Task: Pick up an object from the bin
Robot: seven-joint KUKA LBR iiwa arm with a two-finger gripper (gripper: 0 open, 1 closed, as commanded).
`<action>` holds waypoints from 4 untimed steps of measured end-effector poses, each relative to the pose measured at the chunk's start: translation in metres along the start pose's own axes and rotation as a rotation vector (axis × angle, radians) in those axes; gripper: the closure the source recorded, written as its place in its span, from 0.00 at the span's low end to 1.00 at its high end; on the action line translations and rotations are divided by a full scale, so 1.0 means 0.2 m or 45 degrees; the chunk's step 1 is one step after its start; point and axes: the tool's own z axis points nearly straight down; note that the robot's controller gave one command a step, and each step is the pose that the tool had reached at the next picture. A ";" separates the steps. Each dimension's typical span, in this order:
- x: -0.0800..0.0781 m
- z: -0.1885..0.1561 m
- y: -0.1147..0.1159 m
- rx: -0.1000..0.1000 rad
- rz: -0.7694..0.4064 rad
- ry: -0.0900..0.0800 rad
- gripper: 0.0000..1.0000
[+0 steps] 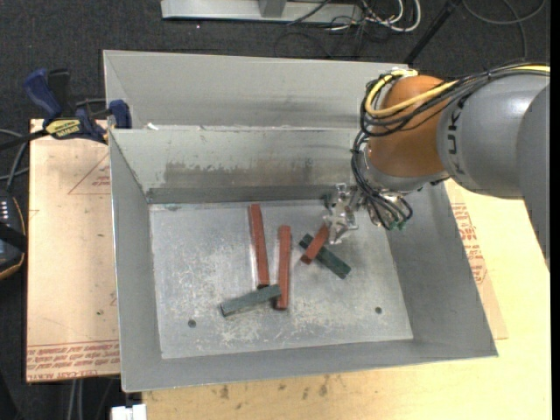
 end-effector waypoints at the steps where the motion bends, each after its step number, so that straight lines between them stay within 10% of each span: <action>1: 0.00 0.00 0.00 0.000 -0.001 0.000 1.00; 4: 0.05 -0.06 0.00 -0.007 0.017 0.041 1.00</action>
Offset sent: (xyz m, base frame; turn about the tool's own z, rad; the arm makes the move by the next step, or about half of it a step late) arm 0.0046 0.0066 0.0362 -0.0124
